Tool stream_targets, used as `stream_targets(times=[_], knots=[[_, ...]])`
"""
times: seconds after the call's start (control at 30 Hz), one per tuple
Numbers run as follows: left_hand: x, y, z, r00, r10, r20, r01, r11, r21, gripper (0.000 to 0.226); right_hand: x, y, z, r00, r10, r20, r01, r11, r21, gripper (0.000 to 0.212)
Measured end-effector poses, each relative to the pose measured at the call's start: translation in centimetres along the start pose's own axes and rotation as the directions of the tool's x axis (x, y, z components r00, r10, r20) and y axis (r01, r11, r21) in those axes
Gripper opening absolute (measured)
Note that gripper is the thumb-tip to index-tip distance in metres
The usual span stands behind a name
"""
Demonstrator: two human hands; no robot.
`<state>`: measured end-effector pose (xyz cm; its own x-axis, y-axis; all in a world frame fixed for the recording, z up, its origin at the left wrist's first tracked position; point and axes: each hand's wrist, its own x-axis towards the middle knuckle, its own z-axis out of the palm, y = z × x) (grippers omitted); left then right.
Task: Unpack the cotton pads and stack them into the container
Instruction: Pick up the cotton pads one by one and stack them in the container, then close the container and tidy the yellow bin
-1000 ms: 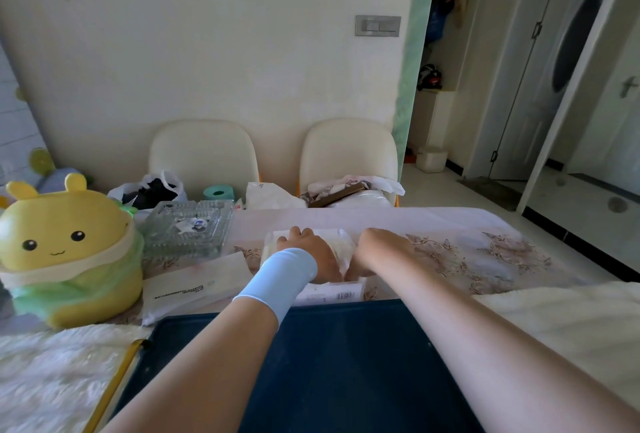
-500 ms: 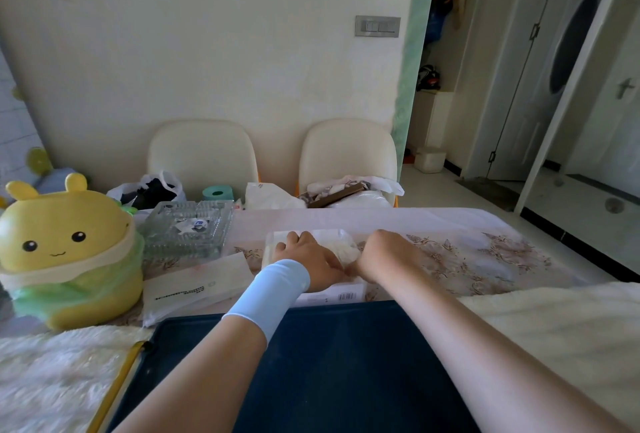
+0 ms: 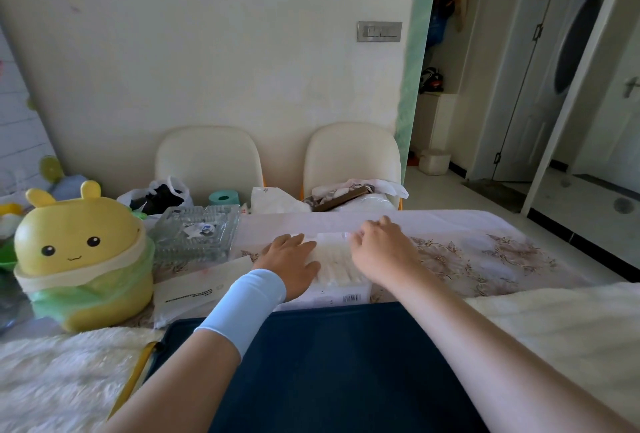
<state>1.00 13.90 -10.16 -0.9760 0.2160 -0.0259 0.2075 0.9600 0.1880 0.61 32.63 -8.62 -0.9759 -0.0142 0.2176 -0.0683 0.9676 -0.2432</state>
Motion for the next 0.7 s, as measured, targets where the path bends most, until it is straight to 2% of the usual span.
stream_targets(times=[0.1, 0.17, 0.23, 0.33, 0.37, 0.57, 0.7], knots=[[0.4, 0.2, 1.2, 0.999, -0.024, 0.048, 0.020, 0.997, 0.076, 0.059, -0.4, -1.1, 2.5, 0.946, -0.169, 0.277, 0.154, 0.985, 0.074, 0.069], [0.6, 0.5, 1.7, 0.999, -0.027, 0.045, 0.021, 0.991, 0.131, 0.058, -0.2, -1.3, 4.2, 0.899, -0.201, 0.388, 0.217, 0.976, 0.001, 0.086], [0.6, 0.5, 1.7, 0.999, -0.009, 0.050, 0.003, 0.993, 0.118, 0.058, 0.0, -1.3, 4.6, 0.894, -0.171, 0.413, 0.216, 0.974, -0.065, 0.080], [0.6, -0.6, 0.8, 0.998, -0.007, 0.057, 0.012, 0.996, -0.088, 0.056, -0.1, -2.1, 3.4, 0.906, -0.136, 0.402, 0.162, 0.986, -0.031, 0.066], [0.7, -1.1, 0.7, 0.999, 0.001, 0.048, 0.004, 0.995, -0.099, 0.056, -0.2, -2.4, 3.1, 0.908, -0.143, 0.394, 0.162, 0.987, -0.013, 0.065], [1.9, -1.1, 2.3, 0.997, -0.014, 0.076, 0.003, 0.991, 0.136, 0.058, -0.1, -3.2, 4.2, 0.887, -0.196, 0.419, 0.202, 0.979, 0.030, 0.059], [2.2, -1.3, 2.9, 0.998, -0.019, 0.064, 0.009, 0.988, 0.153, 0.059, 0.0, -3.3, 4.7, 0.887, -0.208, 0.411, 0.223, 0.975, 0.012, 0.059]])
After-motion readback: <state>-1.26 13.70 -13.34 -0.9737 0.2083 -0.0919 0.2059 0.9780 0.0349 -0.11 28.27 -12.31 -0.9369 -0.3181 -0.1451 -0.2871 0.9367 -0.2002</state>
